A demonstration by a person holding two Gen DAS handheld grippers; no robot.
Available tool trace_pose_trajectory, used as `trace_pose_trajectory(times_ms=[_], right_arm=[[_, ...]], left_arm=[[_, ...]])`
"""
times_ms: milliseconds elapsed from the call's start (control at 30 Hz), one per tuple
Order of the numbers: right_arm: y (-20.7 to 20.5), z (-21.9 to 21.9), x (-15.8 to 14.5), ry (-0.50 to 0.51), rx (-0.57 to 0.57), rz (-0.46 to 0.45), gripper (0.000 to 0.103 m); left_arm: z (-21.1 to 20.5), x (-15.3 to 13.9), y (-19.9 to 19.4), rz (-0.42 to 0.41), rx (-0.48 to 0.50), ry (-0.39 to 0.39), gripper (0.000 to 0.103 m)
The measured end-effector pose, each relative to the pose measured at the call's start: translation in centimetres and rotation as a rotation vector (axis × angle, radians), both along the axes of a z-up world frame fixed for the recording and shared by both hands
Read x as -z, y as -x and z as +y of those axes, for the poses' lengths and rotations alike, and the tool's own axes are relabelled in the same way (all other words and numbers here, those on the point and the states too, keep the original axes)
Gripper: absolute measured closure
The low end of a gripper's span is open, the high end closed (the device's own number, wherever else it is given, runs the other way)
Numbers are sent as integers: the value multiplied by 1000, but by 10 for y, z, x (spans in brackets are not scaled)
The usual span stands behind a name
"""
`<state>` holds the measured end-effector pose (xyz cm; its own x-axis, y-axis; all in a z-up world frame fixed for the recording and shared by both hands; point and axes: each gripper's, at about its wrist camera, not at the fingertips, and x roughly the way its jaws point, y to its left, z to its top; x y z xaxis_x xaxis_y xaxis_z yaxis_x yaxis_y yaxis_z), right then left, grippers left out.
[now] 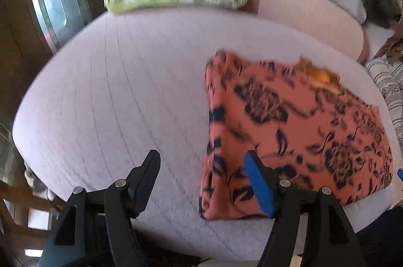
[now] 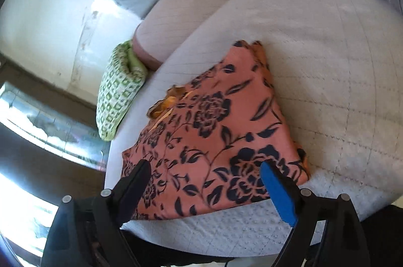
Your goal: Fold small clothes
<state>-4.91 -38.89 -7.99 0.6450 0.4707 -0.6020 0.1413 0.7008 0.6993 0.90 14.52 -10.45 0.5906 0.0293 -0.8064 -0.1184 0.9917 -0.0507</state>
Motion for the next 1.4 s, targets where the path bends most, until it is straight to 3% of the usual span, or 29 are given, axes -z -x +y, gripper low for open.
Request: trace_pose_trajectory(times_ms=[67, 133, 167, 200, 267, 367, 500, 700, 1033, 1133, 1200, 1267, 1300, 1400], right_arm=[[0, 1, 2, -6, -15, -14, 12], [-6, -1, 22, 3, -6, 42, 12], [-10, 4, 40, 7, 6, 100, 12], [-12, 5, 49, -12, 13, 149, 12], [-2, -3, 44, -53, 35, 114, 12], [7, -10, 24, -35, 63, 54, 12], [20, -26, 23, -60, 162, 76, 12], [26, -29, 47, -117, 217, 167, 12], [2, -21, 69, -176, 290, 187, 11], [-4, -19, 66, -141, 288, 186, 13], [-10, -16, 63, -95, 274, 192, 25], [-19, -13, 64, -44, 239, 226, 66], [-22, -11, 65, -26, 227, 238, 72], [-24, -4, 53, 68, 200, 226, 80]], left_arm=[[0, 3, -4, 3, -4, -25, 33], [3, 28, -13, 112, -29, -87, 32], [5, 39, -14, 154, -32, -73, 32], [9, 40, -11, 151, -42, -40, 32], [11, 29, -5, 122, -49, -34, 32], [2, 3, 1, 22, -26, -66, 32], [-25, -16, -6, -69, 43, -91, 32], [-66, -6, -23, -77, 139, -69, 32], [-102, 12, -49, -84, 172, 6, 32], [-110, 34, -62, -22, 173, -29, 32], [-115, 55, -70, 38, 176, -67, 31], [-118, 54, -67, -4, 180, -95, 28], [-118, 54, -67, 1, 183, -95, 28], [-113, 51, -67, 11, 180, -67, 28]])
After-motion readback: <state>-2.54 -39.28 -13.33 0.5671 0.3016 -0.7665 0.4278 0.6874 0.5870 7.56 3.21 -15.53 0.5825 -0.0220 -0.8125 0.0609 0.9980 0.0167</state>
